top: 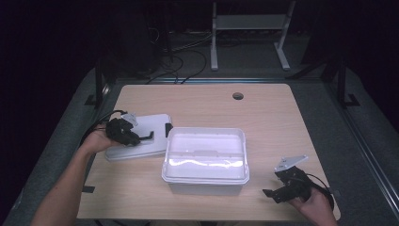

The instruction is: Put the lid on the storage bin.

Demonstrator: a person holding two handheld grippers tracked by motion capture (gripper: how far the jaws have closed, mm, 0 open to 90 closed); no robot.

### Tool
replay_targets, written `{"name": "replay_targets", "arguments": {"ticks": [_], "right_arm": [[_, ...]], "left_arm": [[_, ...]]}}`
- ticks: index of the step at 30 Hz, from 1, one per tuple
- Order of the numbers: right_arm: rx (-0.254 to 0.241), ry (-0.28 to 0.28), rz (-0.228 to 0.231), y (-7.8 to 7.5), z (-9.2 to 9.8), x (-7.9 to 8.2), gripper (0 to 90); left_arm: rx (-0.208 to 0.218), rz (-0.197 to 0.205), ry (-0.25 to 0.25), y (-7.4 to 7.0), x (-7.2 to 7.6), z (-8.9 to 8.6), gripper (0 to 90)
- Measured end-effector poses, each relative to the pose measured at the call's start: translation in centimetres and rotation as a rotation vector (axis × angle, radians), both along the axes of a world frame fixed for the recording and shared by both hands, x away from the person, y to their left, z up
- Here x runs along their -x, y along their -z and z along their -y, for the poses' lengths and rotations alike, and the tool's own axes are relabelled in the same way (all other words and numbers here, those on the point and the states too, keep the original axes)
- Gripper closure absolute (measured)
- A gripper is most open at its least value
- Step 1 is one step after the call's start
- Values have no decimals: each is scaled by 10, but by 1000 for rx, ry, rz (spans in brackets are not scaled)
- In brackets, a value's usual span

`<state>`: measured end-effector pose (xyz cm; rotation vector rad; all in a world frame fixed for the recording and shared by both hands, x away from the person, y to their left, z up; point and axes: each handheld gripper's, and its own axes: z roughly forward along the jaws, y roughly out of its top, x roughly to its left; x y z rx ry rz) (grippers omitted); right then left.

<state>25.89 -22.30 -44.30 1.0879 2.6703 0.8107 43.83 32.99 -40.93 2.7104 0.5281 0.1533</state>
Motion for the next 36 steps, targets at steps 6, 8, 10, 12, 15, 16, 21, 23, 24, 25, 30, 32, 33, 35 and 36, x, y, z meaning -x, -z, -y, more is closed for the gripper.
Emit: {"name": "replay_targets", "arguments": {"ticks": [6,8,10,12,15,16,21,23,24,25,30,32,33,35,36], "right_arm": [[1,0,-1,0,-1,-1,165],[2,-1,-4,1,-2,-1,165],[4,-4,-5,1,-3,-1,165],[4,-5,-5,1,-3,-1,165],[4,-4,-5,1,-3,-1,165],[6,-5,-3,1,-3,-1,165],[7,-7,-4,2,-4,-1,165],[7,-7,-3,1,-5,-1,165],[6,-7,-3,1,-4,-1,165],[7,-7,-2,1,-4,0,165],[7,-5,-2,1,-4,-1,165],[8,-3,0,1,-4,0,165],[6,-3,0,1,-4,0,165],[6,-2,2,0,-4,0,165],[6,-3,4,0,-4,0,165]], "left_arm": [[18,5,6,-6,1,-2,741],[22,10,5,-8,3,-2,749],[21,8,11,-10,3,-3,757],[25,13,10,-12,3,-3,765],[40,25,5,-16,4,-5,788],[45,28,5,-17,5,-5,796],[43,37,-6,-20,6,-8,824],[44,40,-14,-21,6,-9,837],[45,38,-15,-22,7,-9,842],[47,36,-14,-22,7,-9,844],[50,32,-17,-24,10,-12,846],[55,33,-16,-26,11,-14,846],[58,33,-17,-28,13,-15,847],[62,36,-17,-32,15,-18,847],[63,38,-17,-35,17,-19,847]]}}
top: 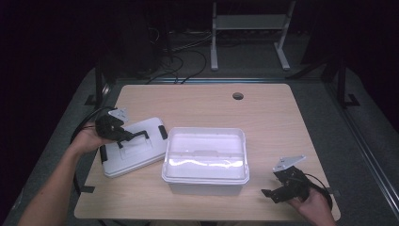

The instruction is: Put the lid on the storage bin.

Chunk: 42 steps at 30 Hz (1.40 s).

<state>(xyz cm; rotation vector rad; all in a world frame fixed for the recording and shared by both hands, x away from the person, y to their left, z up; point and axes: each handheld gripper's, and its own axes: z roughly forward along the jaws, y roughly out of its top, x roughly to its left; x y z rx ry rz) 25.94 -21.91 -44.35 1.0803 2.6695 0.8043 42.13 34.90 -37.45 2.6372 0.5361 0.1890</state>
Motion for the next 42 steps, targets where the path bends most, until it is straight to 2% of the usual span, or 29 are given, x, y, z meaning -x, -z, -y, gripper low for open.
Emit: {"name": "replay_targets", "arguments": {"ticks": [10,18,26,35,42], "right_arm": [[4,5,1,-1,1,0,165],[7,4,7,-2,1,0,165],[6,12,7,-2,3,0,165],[0,11,7,-2,4,-1,165],[-1,12,11,-3,5,0,165]], "left_arm": [[0,24,-1,-35,17,-14,847],[33,20,4,-66,30,-25,847],[19,26,22,-90,38,-24,847],[58,40,8,-119,43,-26,847],[80,62,40,-139,47,-16,847]]}}
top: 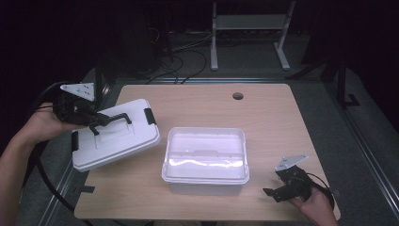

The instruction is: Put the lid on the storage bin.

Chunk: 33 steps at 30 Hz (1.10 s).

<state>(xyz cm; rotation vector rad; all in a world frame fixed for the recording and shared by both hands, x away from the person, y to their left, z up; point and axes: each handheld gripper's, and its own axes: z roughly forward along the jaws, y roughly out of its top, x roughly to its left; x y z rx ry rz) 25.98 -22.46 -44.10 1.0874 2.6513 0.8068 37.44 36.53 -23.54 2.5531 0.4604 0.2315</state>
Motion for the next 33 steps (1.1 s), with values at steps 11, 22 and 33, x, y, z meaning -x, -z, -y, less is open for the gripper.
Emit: {"name": "replay_targets", "arguments": {"ticks": [11,22,33], "right_arm": [[1,-3,-3,0,-1,-2,165],[-1,1,5,-3,-1,-1,165],[-5,9,10,-4,2,1,165]], "left_arm": [[28,3,72,-12,8,23,847],[36,19,164,-38,21,67,847],[27,0,222,-42,22,111,847]]}}
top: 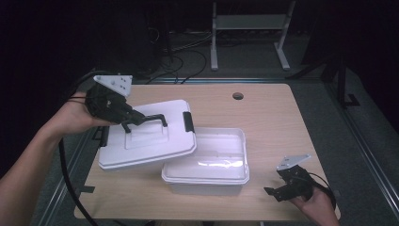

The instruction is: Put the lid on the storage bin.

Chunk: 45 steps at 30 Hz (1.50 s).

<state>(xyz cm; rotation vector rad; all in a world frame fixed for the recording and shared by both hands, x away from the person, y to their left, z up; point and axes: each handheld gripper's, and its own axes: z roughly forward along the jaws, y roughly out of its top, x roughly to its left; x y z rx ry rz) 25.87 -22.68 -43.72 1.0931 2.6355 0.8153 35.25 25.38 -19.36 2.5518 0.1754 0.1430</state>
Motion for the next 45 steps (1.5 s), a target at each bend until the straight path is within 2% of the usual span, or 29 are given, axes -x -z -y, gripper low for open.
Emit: {"name": "replay_targets", "arguments": {"ticks": [9,18,25,29,40,45], "right_arm": [[-5,-2,4,-1,0,0,165],[-8,3,9,-3,3,1,164],[-8,-3,12,-3,2,1,164],[-13,-1,14,-5,3,2,164],[-21,5,25,-7,8,3,164],[-24,8,27,-8,9,4,164]], "left_arm": [[3,-5,44,-1,-2,35,847],[0,-12,95,6,-2,71,847],[14,-27,122,18,-3,97,847],[-8,-22,142,25,-3,112,847],[0,-29,179,37,-7,145,847],[-32,-41,197,45,-7,156,847]]}}
